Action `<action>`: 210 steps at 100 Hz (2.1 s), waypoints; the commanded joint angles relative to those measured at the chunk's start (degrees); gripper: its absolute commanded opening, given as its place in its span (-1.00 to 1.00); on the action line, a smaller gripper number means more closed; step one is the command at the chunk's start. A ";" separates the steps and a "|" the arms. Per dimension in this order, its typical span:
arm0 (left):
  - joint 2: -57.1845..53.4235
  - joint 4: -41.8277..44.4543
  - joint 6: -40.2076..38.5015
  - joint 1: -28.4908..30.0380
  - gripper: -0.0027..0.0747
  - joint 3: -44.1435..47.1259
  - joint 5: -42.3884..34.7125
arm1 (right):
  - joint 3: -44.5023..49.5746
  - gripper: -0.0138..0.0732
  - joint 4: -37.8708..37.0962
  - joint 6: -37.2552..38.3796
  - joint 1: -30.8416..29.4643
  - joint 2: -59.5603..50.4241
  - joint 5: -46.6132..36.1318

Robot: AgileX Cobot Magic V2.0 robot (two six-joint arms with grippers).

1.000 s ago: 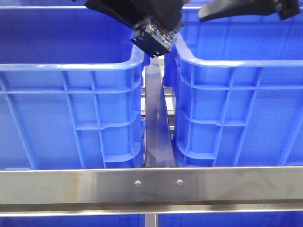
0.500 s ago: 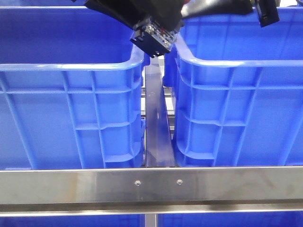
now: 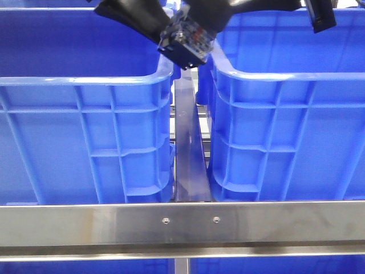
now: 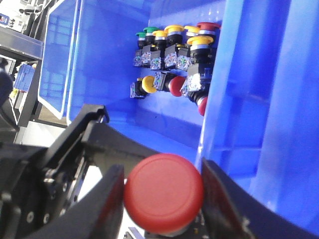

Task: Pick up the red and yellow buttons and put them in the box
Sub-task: 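Grasp the red button with the right gripper from the left gripper, then lower the red button into the empty crate and open the right gripper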

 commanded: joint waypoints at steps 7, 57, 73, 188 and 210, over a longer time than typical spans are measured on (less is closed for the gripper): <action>-1.94 -2.93 0.01 -0.47 0.56 -2.25 -0.25 | -4.98 -0.14 3.05 -2.01 -3.50 -1.51 -0.44; -1.94 -3.91 0.01 -0.47 0.55 -5.05 0.70 | -9.49 -0.14 2.67 -26.33 -13.51 0.34 -21.64; -1.94 -3.91 0.01 -0.47 0.53 -5.05 0.70 | -9.44 -0.14 2.77 -26.54 -13.51 5.41 -28.61; -1.94 -3.43 0.01 -0.47 0.53 -5.05 -0.32 | -19.43 -0.14 3.20 -31.61 -11.56 27.52 -40.14; -1.94 -3.43 0.01 -0.47 0.53 -5.05 -0.32 | -19.52 -0.14 3.20 -31.61 -11.57 28.31 -39.91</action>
